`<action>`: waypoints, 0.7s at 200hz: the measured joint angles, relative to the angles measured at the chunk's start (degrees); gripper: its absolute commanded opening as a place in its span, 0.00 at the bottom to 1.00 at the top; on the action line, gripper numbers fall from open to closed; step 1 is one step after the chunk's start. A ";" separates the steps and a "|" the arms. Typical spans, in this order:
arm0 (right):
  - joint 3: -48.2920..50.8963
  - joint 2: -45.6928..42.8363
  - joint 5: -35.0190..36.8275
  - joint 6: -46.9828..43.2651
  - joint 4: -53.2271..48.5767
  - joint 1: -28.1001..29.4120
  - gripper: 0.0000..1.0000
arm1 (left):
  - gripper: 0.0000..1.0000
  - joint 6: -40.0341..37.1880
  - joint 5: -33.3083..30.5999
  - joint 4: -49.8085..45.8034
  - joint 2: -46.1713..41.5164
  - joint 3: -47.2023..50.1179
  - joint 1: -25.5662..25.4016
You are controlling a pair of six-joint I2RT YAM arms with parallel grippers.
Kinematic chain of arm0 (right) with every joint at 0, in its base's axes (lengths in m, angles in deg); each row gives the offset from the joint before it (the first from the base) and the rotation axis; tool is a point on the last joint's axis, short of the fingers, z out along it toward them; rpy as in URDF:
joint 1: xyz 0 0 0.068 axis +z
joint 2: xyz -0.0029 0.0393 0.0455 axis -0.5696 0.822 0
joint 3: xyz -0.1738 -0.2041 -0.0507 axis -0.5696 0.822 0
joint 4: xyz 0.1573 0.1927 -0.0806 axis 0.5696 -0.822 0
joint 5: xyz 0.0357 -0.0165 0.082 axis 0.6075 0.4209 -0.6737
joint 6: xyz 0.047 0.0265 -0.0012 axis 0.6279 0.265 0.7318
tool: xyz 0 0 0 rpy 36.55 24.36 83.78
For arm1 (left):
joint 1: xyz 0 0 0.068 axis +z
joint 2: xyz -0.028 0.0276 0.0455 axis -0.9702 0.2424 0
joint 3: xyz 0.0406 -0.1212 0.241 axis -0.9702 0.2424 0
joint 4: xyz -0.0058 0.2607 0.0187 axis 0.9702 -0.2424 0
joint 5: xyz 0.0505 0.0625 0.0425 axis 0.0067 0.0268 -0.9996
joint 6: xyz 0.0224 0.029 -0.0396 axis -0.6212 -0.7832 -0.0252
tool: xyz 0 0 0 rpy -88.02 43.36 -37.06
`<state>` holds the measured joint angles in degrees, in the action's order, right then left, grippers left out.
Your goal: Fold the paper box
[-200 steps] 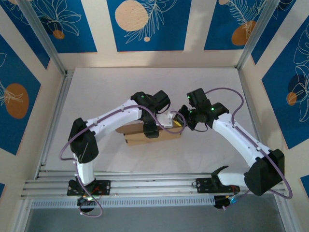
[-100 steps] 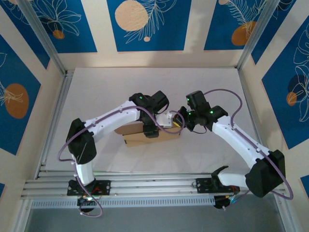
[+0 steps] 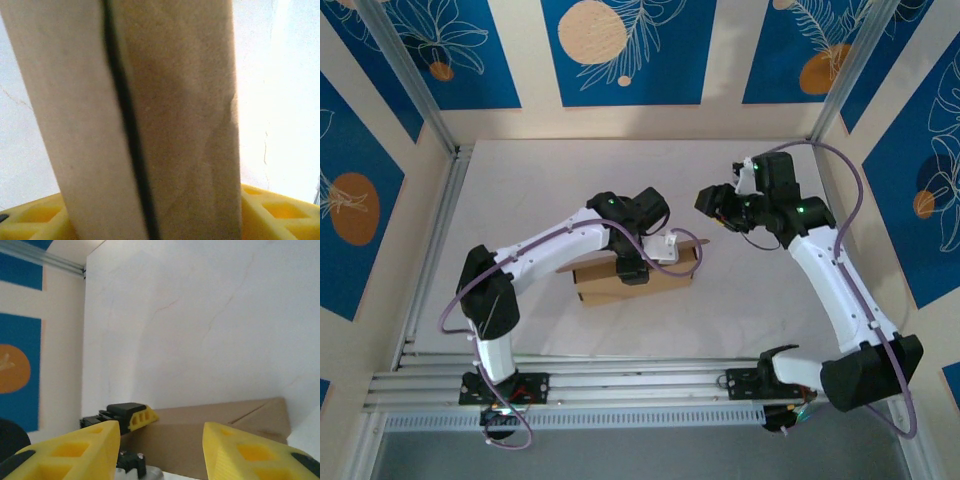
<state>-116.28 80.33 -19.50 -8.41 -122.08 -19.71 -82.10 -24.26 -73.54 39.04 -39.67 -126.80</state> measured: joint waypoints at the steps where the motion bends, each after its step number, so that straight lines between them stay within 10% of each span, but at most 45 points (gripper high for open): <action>1: 0.09 -0.22 0.28 -1.01 -0.02 0.07 0.48 | 0.62 0.00 0.02 0.02 0.00 -0.02 0.00; 52: 7.28 -11.96 5.09 -35.45 3.50 0.28 0.50 | 0.66 0.04 2.89 0.11 0.00 -1.36 0.26; 140: 8.15 -11.80 2.19 -60.63 1.11 -1.22 0.51 | 0.61 0.61 5.79 0.92 -1.64 -3.10 1.44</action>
<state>-108.13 68.53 -17.32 -69.04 -120.97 -20.94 -81.49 -18.47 -72.63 37.40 -42.77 -125.36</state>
